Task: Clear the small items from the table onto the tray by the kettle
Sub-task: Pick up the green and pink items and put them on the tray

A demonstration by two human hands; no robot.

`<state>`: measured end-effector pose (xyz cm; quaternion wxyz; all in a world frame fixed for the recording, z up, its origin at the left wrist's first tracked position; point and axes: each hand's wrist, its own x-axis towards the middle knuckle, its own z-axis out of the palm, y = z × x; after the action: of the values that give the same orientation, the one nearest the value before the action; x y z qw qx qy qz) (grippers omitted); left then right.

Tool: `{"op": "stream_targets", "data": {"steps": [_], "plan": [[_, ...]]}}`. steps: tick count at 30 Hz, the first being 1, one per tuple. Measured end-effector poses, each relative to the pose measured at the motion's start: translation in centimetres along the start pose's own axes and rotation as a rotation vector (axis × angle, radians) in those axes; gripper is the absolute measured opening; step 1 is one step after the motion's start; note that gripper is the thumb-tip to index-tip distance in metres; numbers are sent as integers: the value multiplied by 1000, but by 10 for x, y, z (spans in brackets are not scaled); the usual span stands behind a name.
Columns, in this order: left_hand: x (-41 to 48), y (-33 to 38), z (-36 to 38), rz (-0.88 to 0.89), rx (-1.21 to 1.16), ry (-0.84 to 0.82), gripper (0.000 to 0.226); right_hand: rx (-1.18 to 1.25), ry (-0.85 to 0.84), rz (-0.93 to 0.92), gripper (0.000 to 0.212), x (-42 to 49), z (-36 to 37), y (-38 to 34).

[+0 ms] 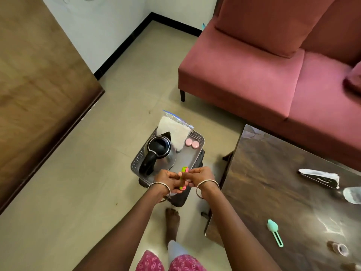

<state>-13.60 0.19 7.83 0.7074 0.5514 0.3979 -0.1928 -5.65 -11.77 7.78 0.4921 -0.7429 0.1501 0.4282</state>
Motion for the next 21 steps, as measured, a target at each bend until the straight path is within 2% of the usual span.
{"op": "stream_targets", "data": {"steps": [3,7,14,17,21], "plan": [[28,6,2,-11,-3,13,31,68,-46,53,32,28,-1,-9],[64,3,3,-10,82,20,9,147,-129,132,12,61,-7,-13],[128,-9,19,73,288,245,26,291,-72,184,11,116,-10,-10],[156,-14,30,65,290,294,21,372,-12,151,16,137,-13,-9],[186,-13,48,41,265,377,24,406,196,53,25,158,-25,2]]}}
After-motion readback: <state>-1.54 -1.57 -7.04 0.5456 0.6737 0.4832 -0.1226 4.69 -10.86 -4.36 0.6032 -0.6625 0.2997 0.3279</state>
